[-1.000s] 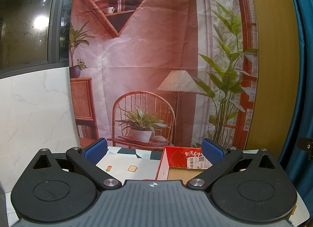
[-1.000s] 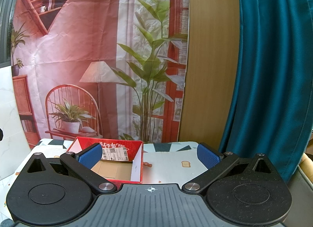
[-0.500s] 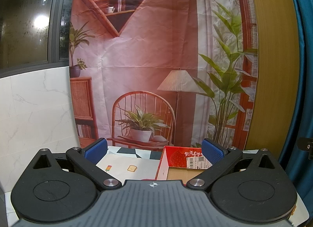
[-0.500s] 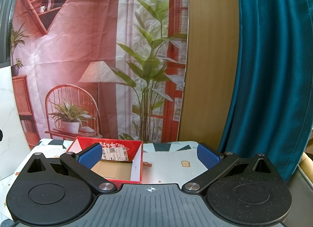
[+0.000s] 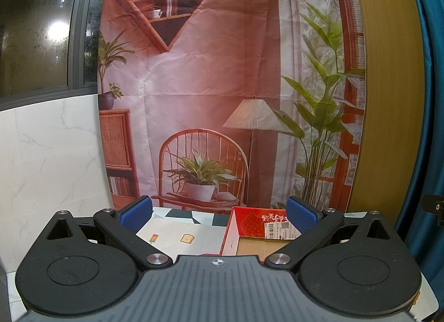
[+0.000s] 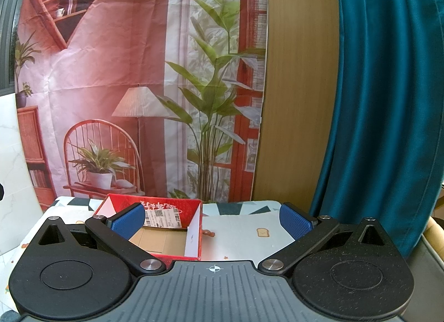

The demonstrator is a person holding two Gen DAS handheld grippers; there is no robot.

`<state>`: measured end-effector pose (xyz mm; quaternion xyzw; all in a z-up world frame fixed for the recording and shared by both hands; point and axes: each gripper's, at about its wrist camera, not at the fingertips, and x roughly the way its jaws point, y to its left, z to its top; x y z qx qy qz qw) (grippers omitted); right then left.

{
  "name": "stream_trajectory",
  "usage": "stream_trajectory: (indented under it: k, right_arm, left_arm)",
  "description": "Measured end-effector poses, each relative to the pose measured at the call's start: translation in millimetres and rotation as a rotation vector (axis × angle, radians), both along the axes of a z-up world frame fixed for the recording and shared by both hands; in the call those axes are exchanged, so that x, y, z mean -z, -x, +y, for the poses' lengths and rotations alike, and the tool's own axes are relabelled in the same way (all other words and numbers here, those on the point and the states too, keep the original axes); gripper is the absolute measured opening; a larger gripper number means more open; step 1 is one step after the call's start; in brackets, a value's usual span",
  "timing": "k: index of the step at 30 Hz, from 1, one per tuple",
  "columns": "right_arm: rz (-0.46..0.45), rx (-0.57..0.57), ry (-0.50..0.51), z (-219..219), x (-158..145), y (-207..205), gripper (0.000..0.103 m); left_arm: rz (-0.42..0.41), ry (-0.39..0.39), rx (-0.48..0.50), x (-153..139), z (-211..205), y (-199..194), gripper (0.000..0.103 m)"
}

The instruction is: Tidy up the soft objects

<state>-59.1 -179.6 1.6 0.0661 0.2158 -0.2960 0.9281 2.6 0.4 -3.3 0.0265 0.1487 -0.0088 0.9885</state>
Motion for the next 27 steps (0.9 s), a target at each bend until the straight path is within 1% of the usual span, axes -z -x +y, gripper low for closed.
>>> stream_trajectory:
  k: [18, 20, 22, 27]
  right_arm:
    - [0.002, -0.004, 0.002, 1.0, 1.5, 0.0, 0.103]
    - [0.004, -0.005, 0.001, -6.6, 9.0, 0.8, 0.103]
    - [0.003, -0.005, 0.0, -6.3, 9.0, 0.7, 0.103]
    - [0.003, -0.007, -0.004, -6.0, 10.5, -0.2, 0.103]
  left_arm:
    - [0.0, 0.0, 0.0, 1.3, -0.2, 0.3, 0.103]
    - [0.0, -0.001, 0.0, 1.4, -0.3, 0.2, 0.103]
    - [0.002, -0.003, 0.0, 2.0, -0.4, -0.2, 0.103]
    - [0.017, 0.019, -0.012, 7.5, 2.6, -4.3, 0.103]
